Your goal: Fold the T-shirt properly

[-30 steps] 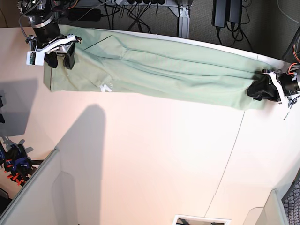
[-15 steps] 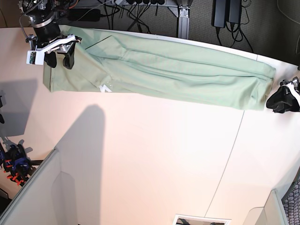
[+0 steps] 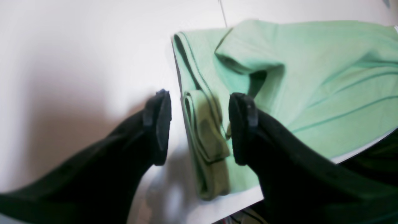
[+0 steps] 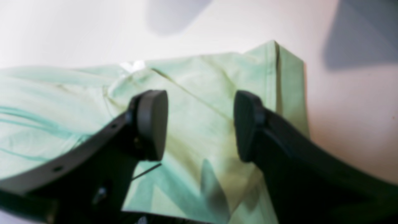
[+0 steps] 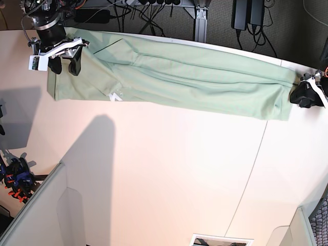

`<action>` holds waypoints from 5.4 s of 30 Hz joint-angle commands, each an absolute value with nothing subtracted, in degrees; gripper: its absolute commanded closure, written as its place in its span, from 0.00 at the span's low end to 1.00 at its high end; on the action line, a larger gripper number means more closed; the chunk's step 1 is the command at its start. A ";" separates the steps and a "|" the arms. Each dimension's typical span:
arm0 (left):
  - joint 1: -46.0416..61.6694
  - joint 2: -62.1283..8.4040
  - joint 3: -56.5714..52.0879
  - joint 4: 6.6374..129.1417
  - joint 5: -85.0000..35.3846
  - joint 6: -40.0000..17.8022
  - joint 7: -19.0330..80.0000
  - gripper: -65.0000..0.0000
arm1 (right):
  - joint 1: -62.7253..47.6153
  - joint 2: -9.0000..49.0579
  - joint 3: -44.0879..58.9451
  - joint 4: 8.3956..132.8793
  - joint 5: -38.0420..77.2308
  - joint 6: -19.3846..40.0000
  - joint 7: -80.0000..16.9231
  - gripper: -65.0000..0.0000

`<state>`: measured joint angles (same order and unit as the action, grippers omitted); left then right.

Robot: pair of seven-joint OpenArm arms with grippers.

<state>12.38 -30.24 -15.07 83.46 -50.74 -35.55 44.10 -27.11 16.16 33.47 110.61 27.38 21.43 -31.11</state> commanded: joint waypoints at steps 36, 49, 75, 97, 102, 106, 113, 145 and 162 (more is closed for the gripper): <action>12.69 -26.63 -8.25 80.82 -54.83 -35.14 43.44 0.49 | -27.00 15.09 34.02 111.42 27.62 21.43 -29.36 0.48; 12.69 -23.18 -8.21 80.82 -47.72 -35.16 38.87 1.00 | -26.63 15.09 34.02 111.42 27.64 21.41 -29.36 0.48; -5.23 -23.20 -8.21 63.94 -32.77 -35.35 22.00 1.00 | -22.92 15.42 35.94 111.55 27.42 21.41 -29.34 0.48; -13.80 -27.16 -2.26 66.70 -35.86 -40.00 21.69 1.00 | -22.24 15.35 35.94 111.55 28.49 21.41 -29.34 0.48; -7.70 -22.83 -0.58 78.72 -35.79 -40.00 24.34 1.00 | -22.06 15.33 35.94 111.55 28.47 21.41 -29.32 0.48; -6.07 -20.18 3.86 81.28 -34.65 -40.00 24.45 1.00 | -22.09 15.16 35.94 111.55 28.45 21.41 -29.34 0.48; -5.76 -14.35 9.54 81.28 -30.37 -40.00 24.49 1.00 | -21.37 15.07 35.94 111.55 28.29 21.41 -29.30 0.48; -4.27 -5.61 13.28 81.28 -39.33 -40.00 27.35 0.56 | -20.47 15.07 35.88 94.00 36.64 21.52 -33.26 0.31; -4.23 -5.89 13.28 81.28 -38.61 -40.00 30.33 0.56 | -19.38 10.90 27.59 92.82 38.79 23.22 -33.26 0.31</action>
